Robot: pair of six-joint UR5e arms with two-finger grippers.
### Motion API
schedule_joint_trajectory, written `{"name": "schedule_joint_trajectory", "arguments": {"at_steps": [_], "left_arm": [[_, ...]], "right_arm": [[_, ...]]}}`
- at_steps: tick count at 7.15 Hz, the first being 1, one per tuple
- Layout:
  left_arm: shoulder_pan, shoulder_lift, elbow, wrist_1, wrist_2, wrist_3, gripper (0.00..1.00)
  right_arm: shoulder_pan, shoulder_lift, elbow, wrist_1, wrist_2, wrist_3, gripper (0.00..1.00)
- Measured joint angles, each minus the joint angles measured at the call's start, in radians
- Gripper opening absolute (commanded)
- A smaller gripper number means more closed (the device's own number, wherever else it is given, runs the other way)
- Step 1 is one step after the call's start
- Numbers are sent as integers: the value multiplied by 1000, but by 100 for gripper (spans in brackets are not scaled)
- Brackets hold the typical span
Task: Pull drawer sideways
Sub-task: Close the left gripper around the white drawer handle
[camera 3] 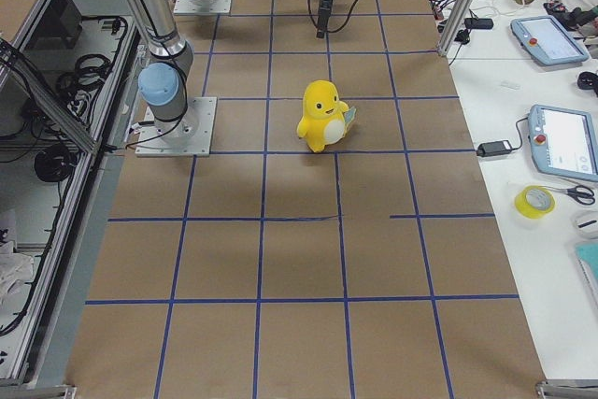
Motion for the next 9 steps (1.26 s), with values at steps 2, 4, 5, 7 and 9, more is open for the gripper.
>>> {"name": "schedule_joint_trajectory", "arguments": {"at_steps": [2, 4, 5, 7, 9], "left_arm": [[0, -8, -1, 2, 0, -8, 29], [0, -17, -1, 3, 0, -32, 29], [0, -21, -2, 4, -1, -39, 29], [-4, -25, -2, 4, -5, -50, 27], [-11, -23, -2, 4, -8, -53, 27]], "right_arm": [[0, 0, 0, 0, 0, 0, 100], [-1, 0, 0, 0, 0, 0, 100], [-1, 0, 0, 0, 0, 0, 100], [0, 0, 0, 0, 0, 0, 100], [0, 0, 0, 0, 0, 0, 100]]}}
